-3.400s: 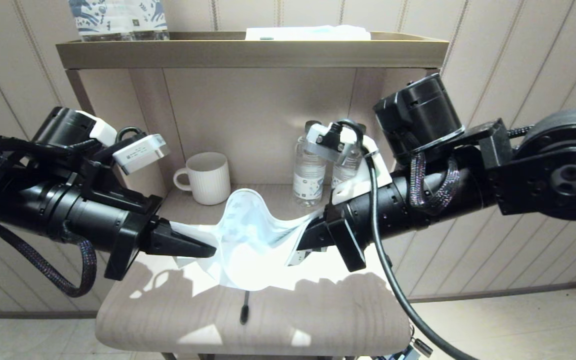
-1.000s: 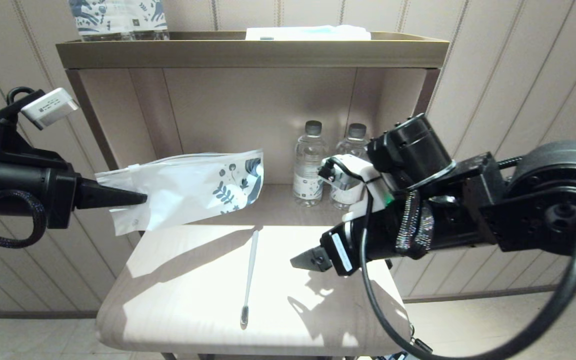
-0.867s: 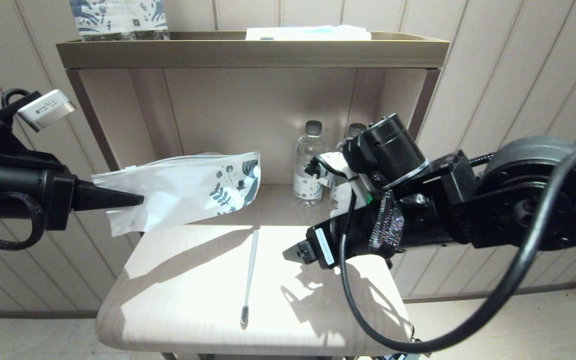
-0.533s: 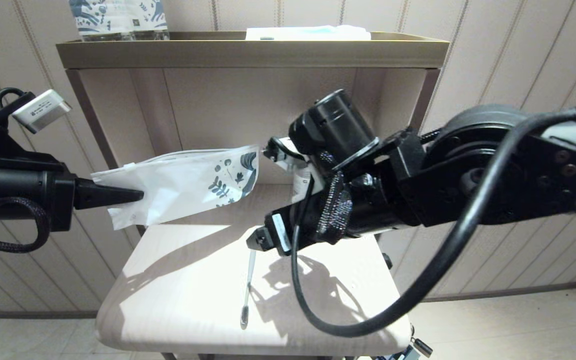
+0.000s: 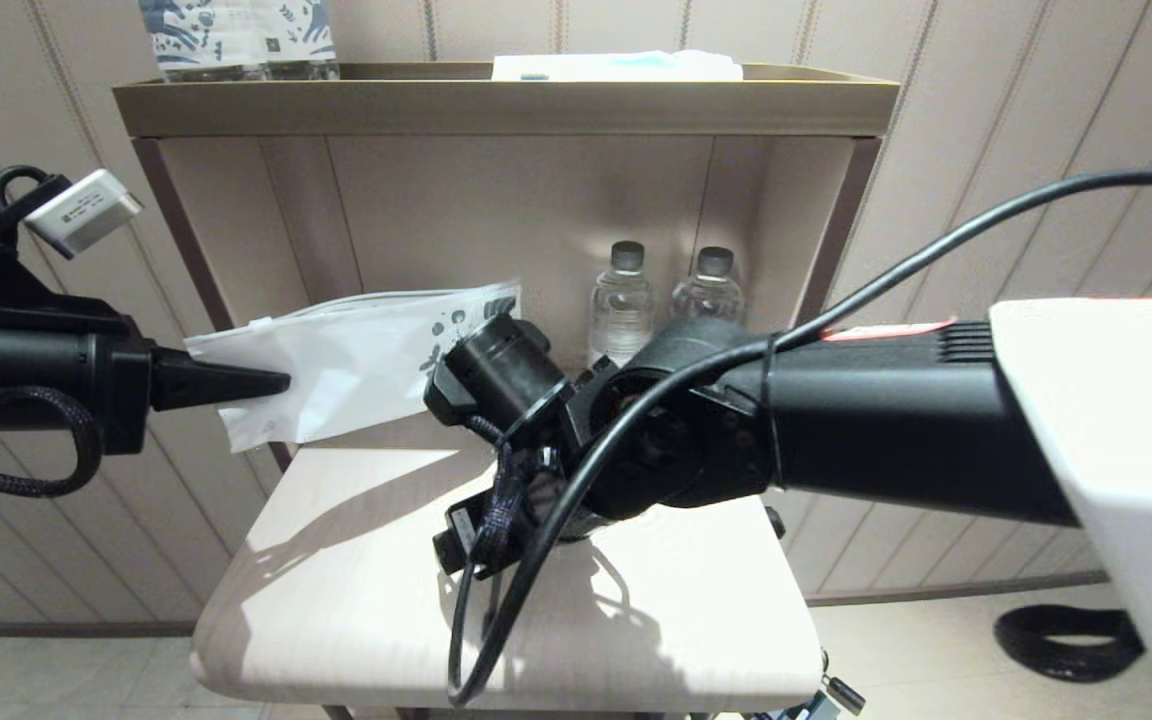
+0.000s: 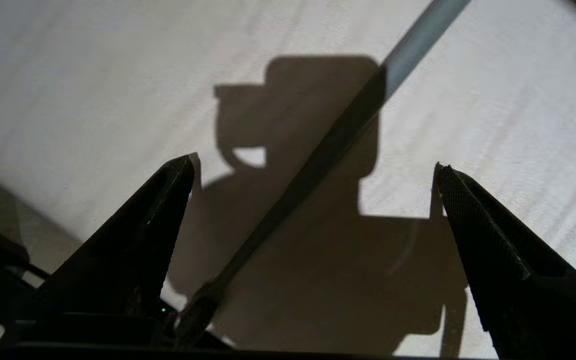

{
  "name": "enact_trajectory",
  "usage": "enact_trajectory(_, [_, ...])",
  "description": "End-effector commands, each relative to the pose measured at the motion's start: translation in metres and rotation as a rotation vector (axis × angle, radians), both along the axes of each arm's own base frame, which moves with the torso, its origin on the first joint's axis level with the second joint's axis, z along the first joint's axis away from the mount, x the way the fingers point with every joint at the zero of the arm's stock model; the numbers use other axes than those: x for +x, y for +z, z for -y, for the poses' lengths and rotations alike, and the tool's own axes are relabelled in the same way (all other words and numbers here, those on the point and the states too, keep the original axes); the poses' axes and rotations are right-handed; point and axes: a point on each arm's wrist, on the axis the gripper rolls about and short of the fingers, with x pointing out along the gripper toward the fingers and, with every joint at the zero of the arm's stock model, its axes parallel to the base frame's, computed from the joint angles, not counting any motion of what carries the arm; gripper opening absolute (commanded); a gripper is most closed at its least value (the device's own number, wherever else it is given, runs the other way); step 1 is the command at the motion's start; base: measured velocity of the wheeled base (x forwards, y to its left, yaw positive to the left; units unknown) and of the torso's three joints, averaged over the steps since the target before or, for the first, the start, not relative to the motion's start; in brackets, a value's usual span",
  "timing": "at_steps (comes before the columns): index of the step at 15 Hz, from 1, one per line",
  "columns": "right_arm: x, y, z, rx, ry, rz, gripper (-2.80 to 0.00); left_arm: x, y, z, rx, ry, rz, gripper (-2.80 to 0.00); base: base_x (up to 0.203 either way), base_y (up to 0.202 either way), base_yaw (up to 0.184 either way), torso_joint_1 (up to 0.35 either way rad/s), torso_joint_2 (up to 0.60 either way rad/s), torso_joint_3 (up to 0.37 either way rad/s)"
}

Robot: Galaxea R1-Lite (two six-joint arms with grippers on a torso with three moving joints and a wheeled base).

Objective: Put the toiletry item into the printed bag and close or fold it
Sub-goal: Pick up the toothpaste

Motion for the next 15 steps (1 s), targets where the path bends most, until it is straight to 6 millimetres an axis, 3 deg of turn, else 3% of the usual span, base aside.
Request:
enact_trajectory(1, [0.009,-0.017,-0.001,-0.05,-0.04,-0.006,0.0,-0.004,0.004,0.002,-0.003,-0.016,0.016,-2.8,0.0,0.0,0.0,0.0,0.0,0.0])
enact_trajectory(3, [0.023,-0.011,0.011,-0.043,-0.092,0.02,0.0,-0.008,0.002,0.009,-0.007,-0.058,0.013,-2.8,0.0,0.0,0.0,0.0,0.0,0.0])
enact_trajectory(8, [0.024,-0.014,0.008,-0.05,-0.079,0.033,0.0,-0.003,-0.002,0.011,-0.003,-0.065,-0.003,-2.8,0.0,0.0,0.0,0.0,0.0,0.0])
enact_trajectory(15, [0.037,-0.008,0.021,-0.093,-0.108,0.107,0.0,-0.002,-0.003,0.011,-0.005,-0.067,-0.009,-2.8,0.0,0.0,0.0,0.0,0.0,0.0])
